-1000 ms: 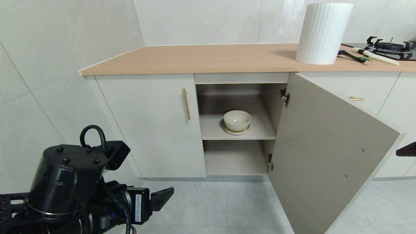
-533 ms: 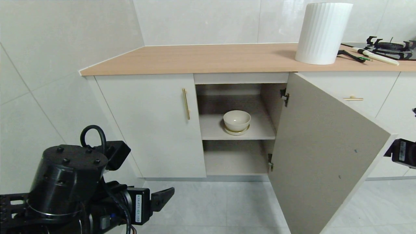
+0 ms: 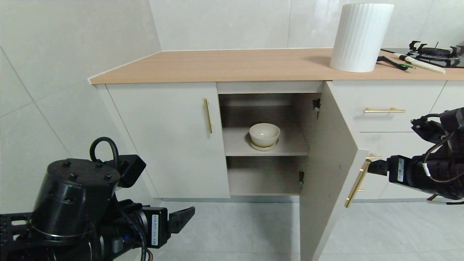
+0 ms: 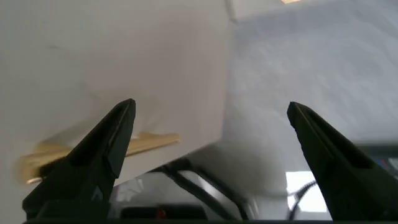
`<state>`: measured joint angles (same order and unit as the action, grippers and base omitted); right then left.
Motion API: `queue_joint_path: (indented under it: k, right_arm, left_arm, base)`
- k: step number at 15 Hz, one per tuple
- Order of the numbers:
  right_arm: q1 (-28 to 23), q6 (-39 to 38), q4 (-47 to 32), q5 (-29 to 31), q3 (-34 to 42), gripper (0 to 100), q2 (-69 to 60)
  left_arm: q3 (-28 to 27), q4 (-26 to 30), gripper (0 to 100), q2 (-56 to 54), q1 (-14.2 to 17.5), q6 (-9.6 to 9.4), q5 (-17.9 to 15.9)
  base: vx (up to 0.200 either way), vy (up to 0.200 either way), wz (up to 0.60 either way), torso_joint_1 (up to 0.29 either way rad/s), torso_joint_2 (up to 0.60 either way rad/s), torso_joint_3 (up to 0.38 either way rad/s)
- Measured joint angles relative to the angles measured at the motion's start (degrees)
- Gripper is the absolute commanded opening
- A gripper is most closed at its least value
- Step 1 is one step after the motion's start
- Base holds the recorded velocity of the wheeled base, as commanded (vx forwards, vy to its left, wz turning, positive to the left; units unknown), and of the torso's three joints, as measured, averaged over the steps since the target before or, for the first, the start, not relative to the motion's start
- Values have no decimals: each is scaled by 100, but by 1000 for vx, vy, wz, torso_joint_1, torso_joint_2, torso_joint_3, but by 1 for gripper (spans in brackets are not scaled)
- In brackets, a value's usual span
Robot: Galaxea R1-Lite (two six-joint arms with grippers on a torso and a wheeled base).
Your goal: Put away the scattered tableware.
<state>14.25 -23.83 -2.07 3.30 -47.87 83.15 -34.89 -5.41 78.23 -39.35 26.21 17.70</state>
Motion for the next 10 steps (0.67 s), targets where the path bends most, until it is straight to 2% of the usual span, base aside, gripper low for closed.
queue_joint_path:
  k: [2,5,10]
  right_arm:
    - [416,13,338,-62,-118,100,218]
    - [929,30,475,-165,-592,100,795]
    - [1345,-71,768,-117,-1493,100,1932]
  left_arm:
    - [-218,-6,100,13,29,-65,-11]
    - [-328,-6,100,60,55,-262,-16]
    - [-319,-271,100,127,62,-286,-11]
  base:
    - [0,0,0,0,0,0]
    - [0,0,0,0,0,0]
    - [0,0,0,0,0,0]
